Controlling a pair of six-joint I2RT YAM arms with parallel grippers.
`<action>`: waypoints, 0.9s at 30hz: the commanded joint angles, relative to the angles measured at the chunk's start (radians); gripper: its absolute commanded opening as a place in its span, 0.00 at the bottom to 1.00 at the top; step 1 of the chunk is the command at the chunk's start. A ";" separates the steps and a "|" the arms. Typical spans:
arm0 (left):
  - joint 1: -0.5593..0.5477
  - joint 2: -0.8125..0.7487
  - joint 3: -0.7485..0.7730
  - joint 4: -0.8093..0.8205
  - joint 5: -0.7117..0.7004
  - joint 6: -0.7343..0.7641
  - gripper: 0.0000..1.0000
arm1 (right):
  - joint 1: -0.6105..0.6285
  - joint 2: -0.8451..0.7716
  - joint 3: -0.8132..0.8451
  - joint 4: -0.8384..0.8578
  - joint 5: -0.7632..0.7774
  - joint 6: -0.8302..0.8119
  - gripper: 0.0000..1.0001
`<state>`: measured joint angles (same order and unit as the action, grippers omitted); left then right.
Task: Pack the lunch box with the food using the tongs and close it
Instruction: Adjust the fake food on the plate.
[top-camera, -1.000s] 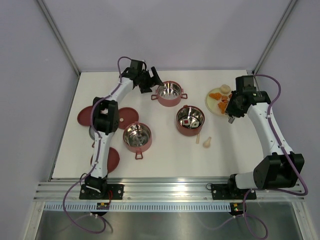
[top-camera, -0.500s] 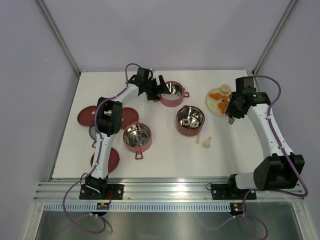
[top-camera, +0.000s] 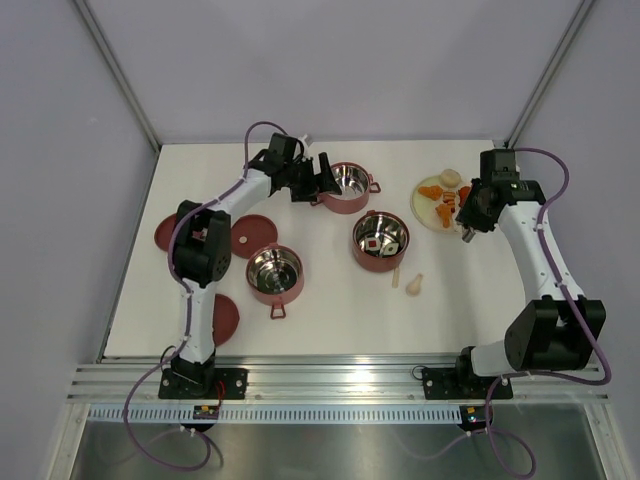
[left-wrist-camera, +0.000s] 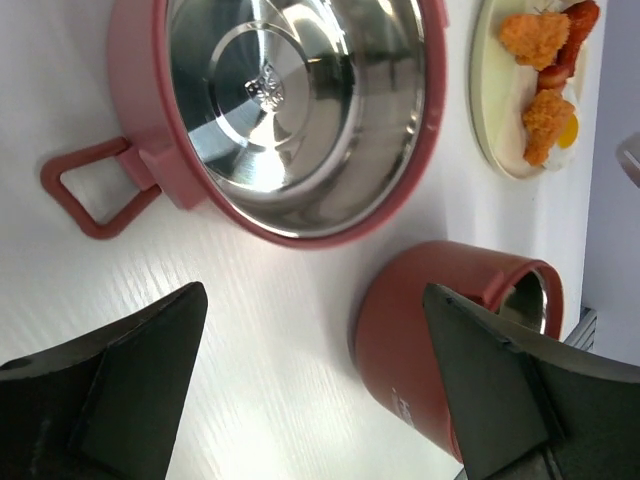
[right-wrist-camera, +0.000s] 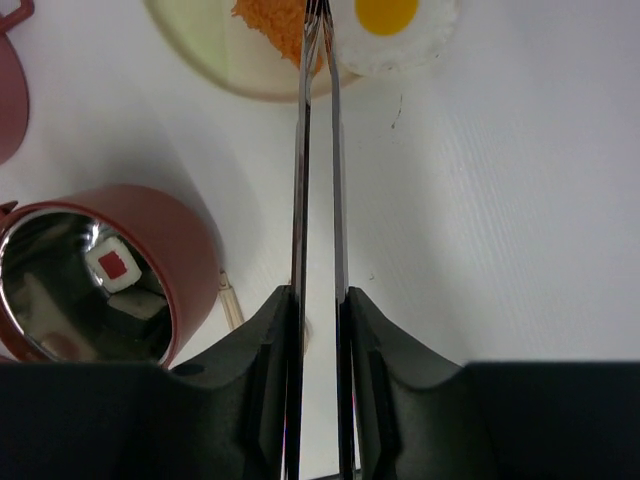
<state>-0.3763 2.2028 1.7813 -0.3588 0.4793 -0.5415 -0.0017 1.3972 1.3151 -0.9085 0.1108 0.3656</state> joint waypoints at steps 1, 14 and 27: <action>0.004 -0.143 -0.043 0.015 -0.018 0.060 0.93 | -0.035 0.049 0.065 0.063 -0.011 -0.019 0.34; 0.005 -0.400 -0.227 -0.121 -0.156 0.063 0.94 | -0.064 0.307 0.260 0.089 -0.037 -0.042 0.39; 0.004 -0.592 -0.344 -0.178 -0.205 0.061 0.94 | -0.063 0.313 0.147 0.131 -0.106 -0.028 0.37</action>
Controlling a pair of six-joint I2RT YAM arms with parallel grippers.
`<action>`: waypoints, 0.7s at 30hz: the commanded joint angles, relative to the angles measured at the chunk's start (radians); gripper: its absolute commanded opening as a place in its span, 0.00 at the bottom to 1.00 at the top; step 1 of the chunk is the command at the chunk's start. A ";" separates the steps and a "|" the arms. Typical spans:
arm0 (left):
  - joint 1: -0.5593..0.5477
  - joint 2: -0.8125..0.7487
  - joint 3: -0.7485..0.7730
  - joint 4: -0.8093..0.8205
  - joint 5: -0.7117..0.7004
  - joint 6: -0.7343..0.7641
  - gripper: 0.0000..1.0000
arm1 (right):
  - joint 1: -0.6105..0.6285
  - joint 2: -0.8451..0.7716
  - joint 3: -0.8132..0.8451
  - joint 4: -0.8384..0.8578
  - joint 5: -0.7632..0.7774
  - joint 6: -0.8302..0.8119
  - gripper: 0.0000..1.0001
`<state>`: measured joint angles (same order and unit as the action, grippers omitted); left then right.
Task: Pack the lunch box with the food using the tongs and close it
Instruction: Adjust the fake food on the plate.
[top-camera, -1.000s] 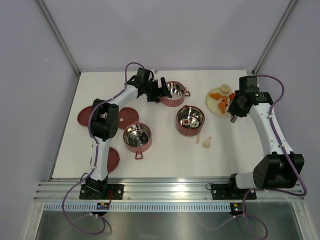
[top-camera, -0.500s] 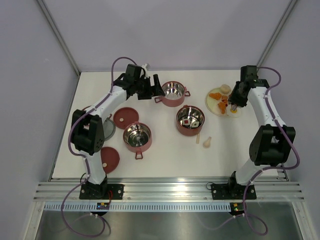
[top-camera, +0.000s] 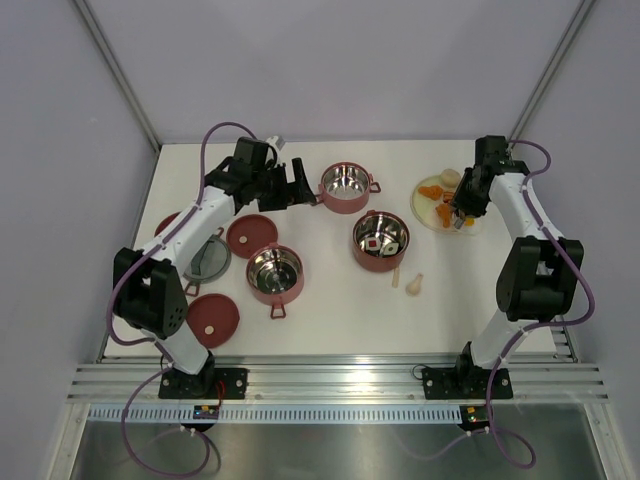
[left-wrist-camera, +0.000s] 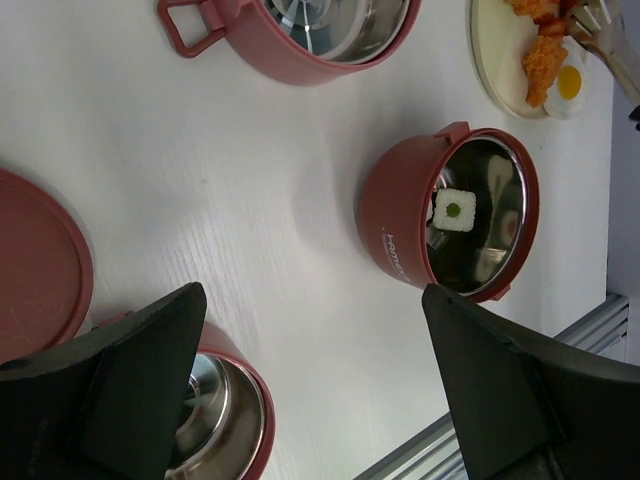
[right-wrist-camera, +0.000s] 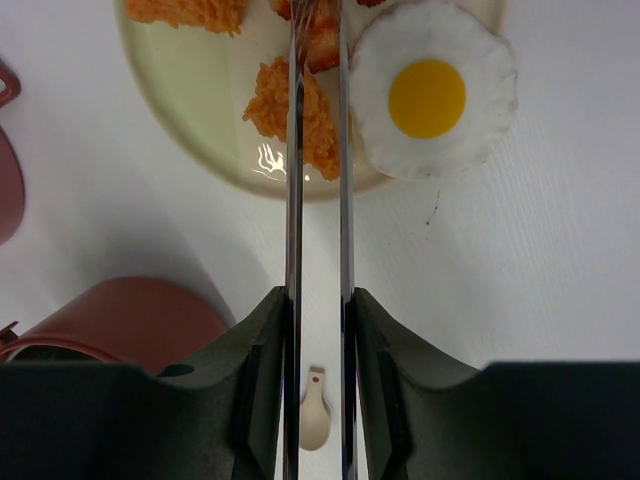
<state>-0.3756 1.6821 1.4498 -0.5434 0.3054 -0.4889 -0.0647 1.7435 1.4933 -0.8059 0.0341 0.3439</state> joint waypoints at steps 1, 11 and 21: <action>0.003 -0.079 -0.017 0.003 -0.035 0.010 0.94 | 0.002 -0.039 -0.042 0.030 -0.030 -0.008 0.37; -0.005 -0.107 -0.031 -0.009 -0.040 0.009 0.94 | 0.057 -0.107 -0.097 0.019 -0.043 -0.006 0.37; -0.022 -0.116 -0.023 -0.027 -0.057 0.021 0.94 | 0.059 -0.156 -0.100 0.002 -0.040 -0.002 0.37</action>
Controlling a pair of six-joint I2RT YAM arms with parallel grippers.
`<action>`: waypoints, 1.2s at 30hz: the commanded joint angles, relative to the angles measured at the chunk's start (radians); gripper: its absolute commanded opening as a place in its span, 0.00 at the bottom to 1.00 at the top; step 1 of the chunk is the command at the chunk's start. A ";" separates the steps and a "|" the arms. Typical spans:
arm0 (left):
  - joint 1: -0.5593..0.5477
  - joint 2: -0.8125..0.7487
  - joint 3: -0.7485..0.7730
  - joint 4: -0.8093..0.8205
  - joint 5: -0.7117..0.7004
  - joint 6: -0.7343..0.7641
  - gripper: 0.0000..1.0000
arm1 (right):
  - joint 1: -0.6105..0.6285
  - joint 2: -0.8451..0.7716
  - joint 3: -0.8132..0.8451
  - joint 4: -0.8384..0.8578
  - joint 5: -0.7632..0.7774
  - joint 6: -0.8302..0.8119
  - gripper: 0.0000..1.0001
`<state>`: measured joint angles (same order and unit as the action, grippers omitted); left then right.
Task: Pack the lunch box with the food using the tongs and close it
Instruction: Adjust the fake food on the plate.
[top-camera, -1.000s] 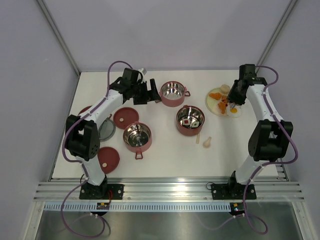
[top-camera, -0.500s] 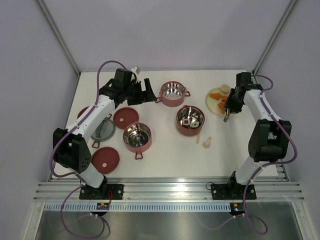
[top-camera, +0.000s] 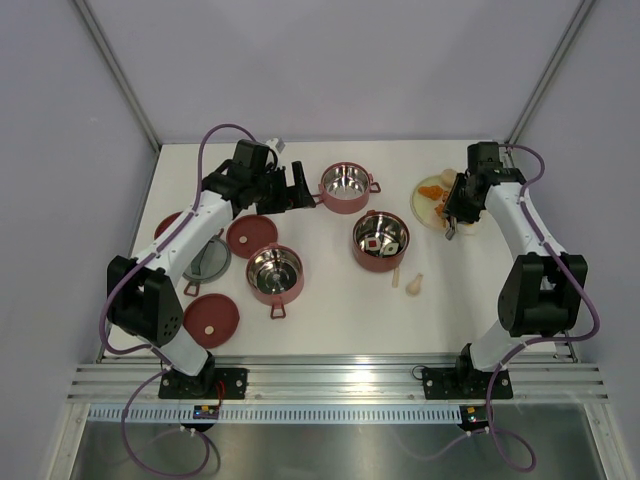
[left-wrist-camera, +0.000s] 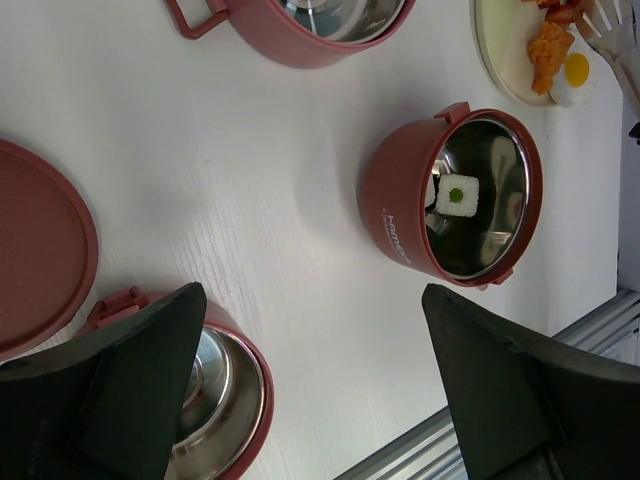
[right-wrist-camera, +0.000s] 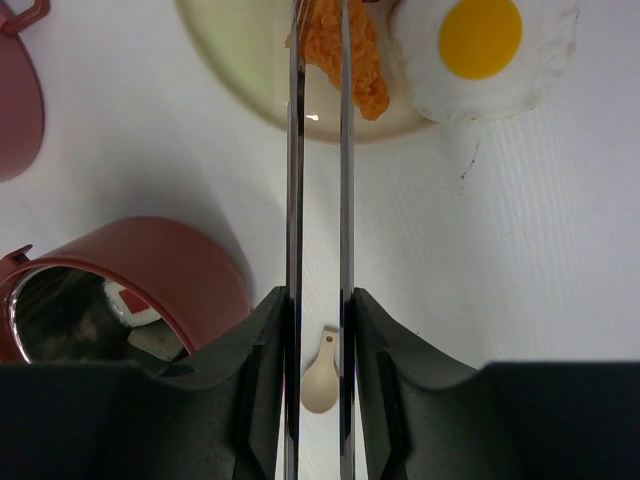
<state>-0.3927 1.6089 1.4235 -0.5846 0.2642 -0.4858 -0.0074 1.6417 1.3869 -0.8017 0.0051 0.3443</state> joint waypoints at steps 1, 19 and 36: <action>-0.003 -0.043 0.002 0.014 -0.016 0.018 0.94 | 0.001 -0.063 0.003 -0.002 -0.005 -0.004 0.37; -0.006 -0.024 0.022 0.006 -0.011 0.026 0.95 | 0.003 -0.072 -0.112 0.025 0.000 0.027 0.36; -0.009 -0.021 0.015 0.006 -0.016 0.023 0.95 | 0.124 -0.029 -0.031 0.018 0.047 0.032 0.35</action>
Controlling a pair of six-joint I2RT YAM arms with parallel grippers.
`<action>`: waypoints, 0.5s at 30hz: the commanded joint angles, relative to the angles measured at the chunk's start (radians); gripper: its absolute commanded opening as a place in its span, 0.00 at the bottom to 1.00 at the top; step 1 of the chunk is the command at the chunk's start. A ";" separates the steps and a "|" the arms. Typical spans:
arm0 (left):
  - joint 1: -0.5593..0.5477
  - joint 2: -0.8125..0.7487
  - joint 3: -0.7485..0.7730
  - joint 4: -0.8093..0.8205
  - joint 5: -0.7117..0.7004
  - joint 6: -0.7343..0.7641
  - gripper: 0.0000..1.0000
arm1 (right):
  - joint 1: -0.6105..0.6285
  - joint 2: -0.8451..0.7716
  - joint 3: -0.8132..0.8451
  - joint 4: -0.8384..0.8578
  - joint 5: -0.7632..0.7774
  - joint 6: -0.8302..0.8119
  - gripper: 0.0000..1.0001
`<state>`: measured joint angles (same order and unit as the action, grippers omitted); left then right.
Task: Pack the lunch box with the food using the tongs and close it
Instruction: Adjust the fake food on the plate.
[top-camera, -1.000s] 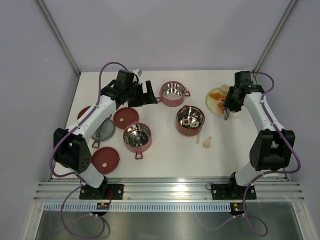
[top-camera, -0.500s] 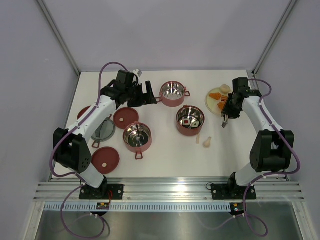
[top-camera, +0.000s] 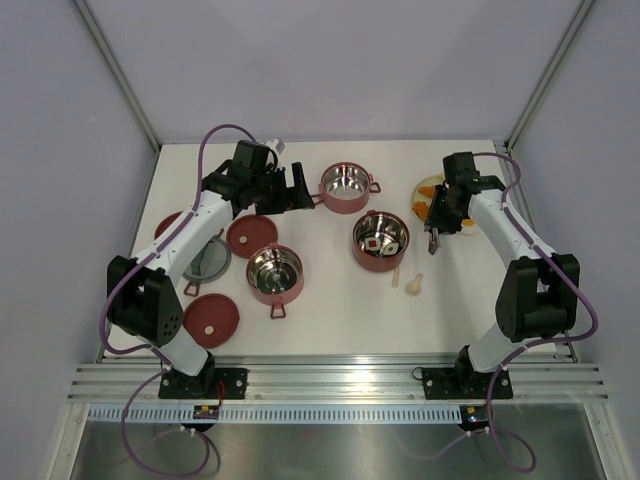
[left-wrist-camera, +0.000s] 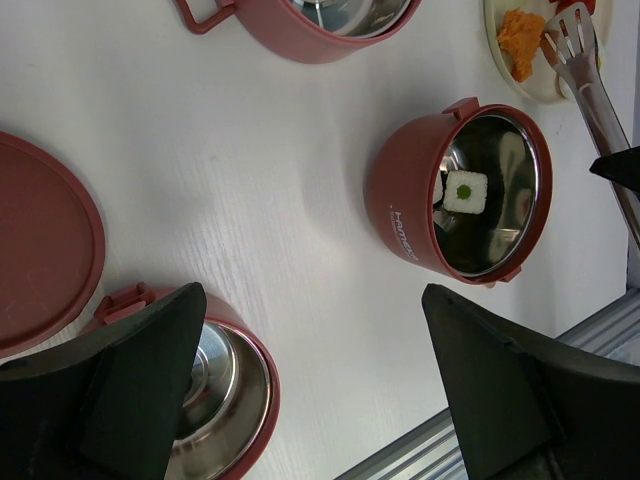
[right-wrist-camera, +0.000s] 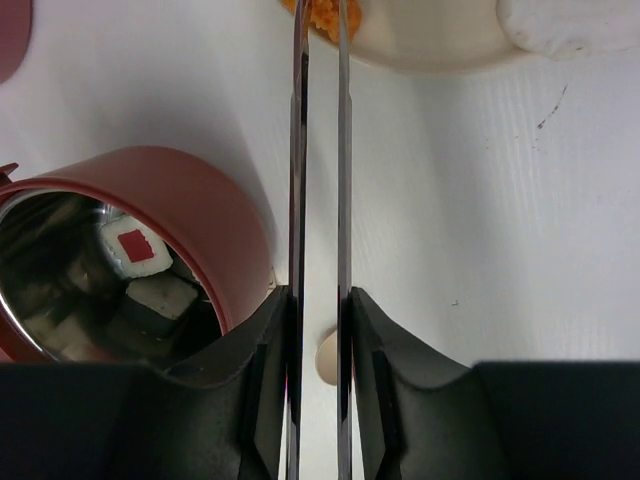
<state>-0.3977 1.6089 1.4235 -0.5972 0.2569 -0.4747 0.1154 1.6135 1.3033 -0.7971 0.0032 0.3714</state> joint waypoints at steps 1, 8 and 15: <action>-0.004 -0.021 0.014 0.017 -0.007 0.013 0.95 | 0.001 0.000 0.057 0.013 0.069 0.003 0.35; -0.004 -0.026 0.011 0.017 -0.010 0.016 0.95 | -0.026 -0.004 0.114 -0.002 0.115 -0.009 0.36; -0.004 -0.018 0.014 0.019 -0.008 0.016 0.95 | -0.108 -0.006 0.105 -0.011 0.097 -0.058 0.42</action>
<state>-0.3985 1.6089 1.4235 -0.5980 0.2569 -0.4740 0.0399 1.6188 1.3804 -0.8082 0.0872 0.3527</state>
